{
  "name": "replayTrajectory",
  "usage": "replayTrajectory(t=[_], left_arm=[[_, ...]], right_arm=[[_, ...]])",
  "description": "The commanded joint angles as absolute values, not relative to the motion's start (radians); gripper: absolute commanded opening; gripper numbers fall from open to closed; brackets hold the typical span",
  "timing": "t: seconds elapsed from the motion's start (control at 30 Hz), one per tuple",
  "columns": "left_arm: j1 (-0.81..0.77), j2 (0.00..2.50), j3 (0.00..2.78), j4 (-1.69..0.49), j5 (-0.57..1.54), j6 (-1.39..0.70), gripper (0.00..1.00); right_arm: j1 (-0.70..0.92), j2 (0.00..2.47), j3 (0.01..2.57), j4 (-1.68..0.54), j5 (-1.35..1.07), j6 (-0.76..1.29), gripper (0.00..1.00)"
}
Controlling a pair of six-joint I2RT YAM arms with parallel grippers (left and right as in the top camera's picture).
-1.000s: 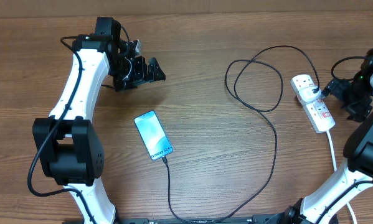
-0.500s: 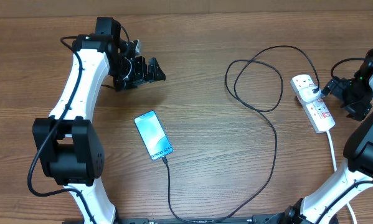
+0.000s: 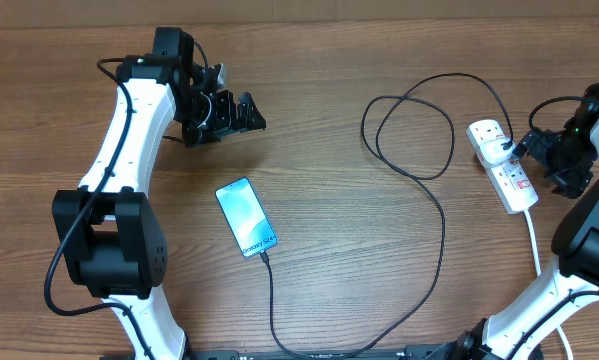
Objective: Plug charger to phone and switch on socket
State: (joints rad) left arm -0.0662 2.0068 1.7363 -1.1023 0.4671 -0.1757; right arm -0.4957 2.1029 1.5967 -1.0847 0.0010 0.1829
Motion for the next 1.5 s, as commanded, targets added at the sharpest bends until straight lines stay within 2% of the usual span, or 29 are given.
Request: replayTrajectory(t=[0.0,0.8,1.47], left_arm=[[-0.073,1.980,1.759,-1.103,0.462,-0.149,1.00],[-0.073,1.980,1.759,-1.103,0.464,-0.149,1.00],[-0.073,1.980,1.759,-1.114,0.464,-0.149,0.99]], right_arm=[[-0.484,2.091,1.578,-1.074,-0.024,0.181,1.00],[-0.484,2.091,1.578,-1.066,-0.093,0.178,1.00],[-0.481,2.091,1.582,-1.079,-0.039,0.174,1.00]])
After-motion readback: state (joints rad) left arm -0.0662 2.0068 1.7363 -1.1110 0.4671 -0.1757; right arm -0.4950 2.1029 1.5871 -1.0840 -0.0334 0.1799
